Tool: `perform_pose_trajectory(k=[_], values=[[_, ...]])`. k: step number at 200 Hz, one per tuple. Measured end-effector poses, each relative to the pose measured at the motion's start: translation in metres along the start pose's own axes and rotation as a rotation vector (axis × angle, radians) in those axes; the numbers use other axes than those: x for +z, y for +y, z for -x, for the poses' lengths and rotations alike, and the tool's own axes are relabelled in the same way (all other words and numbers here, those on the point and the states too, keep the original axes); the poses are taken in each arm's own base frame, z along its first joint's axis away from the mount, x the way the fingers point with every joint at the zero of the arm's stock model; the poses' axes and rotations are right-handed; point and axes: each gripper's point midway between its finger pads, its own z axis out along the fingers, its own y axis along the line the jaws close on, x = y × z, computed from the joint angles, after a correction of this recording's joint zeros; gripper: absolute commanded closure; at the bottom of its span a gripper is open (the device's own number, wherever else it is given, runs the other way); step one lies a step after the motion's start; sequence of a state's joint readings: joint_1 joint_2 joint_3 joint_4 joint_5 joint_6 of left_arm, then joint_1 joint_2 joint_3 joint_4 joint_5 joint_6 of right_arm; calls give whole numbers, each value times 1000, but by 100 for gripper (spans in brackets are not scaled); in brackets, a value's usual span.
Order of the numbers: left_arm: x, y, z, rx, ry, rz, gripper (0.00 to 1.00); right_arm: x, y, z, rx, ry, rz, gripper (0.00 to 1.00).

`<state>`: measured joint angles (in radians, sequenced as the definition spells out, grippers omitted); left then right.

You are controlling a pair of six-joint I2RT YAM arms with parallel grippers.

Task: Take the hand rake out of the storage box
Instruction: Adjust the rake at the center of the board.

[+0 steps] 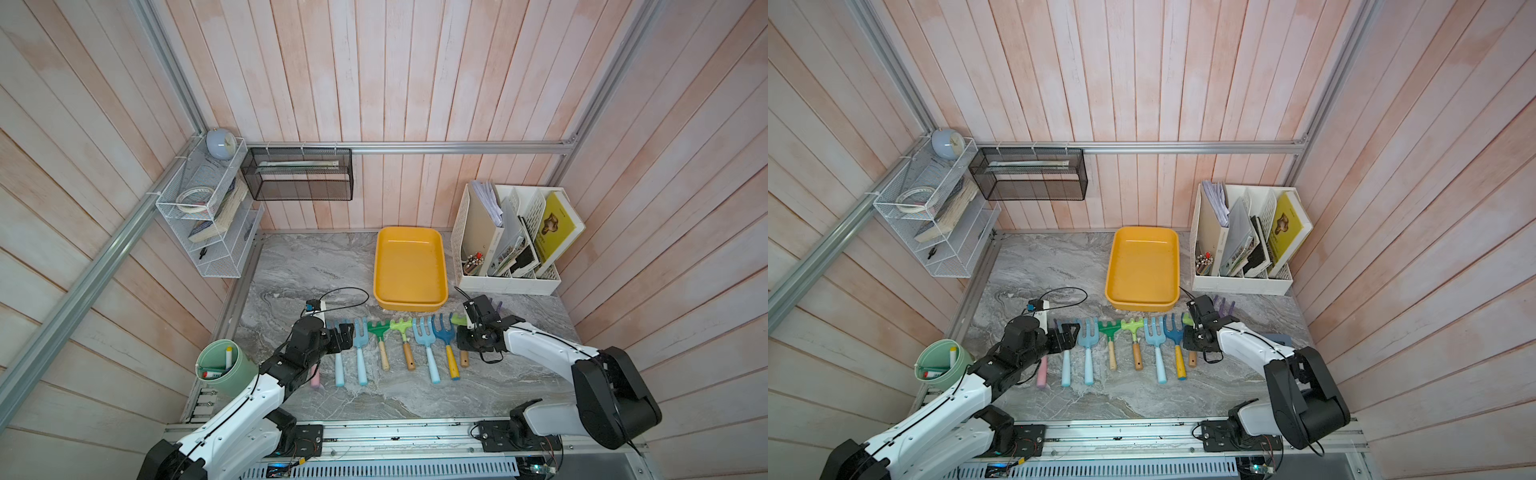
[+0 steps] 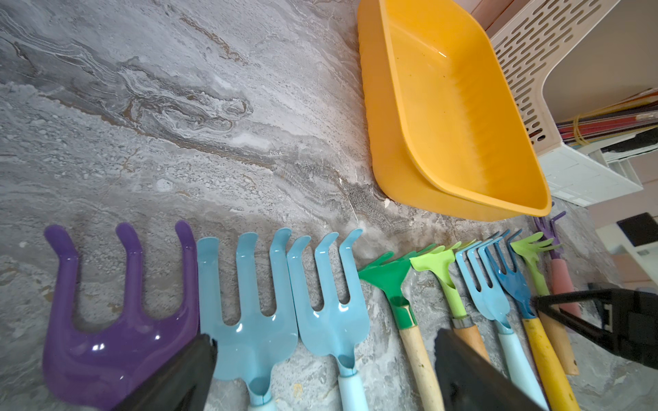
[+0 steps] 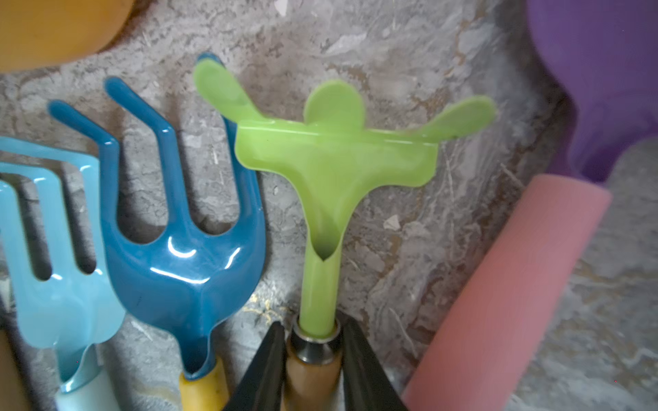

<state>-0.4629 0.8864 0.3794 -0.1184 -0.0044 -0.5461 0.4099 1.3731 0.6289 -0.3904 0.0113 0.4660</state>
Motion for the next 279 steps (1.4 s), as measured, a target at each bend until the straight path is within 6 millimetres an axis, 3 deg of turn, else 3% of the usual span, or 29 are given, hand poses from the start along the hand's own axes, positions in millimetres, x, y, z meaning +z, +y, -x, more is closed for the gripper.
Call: perform_pose_trajectory(k=[99, 136, 166, 214, 247, 279], values=[[0, 0, 0, 0, 0, 0, 0, 6, -8, 20, -15, 36, -39, 71], [0, 0, 0, 0, 0, 0, 0, 4, -12, 14, -26, 79, -70, 62], [0, 0, 0, 0, 0, 0, 0, -1, -15, 11, -31, 88, -80, 45], [0, 0, 0, 0, 0, 0, 0, -11, -17, 14, -21, 64, -79, 44], [0, 0, 0, 0, 0, 0, 0, -23, -35, 29, 60, 5, -75, 44], [-1, 0, 1, 0, -4, -2, 0, -20, -52, 23, 111, 24, -98, 44]])
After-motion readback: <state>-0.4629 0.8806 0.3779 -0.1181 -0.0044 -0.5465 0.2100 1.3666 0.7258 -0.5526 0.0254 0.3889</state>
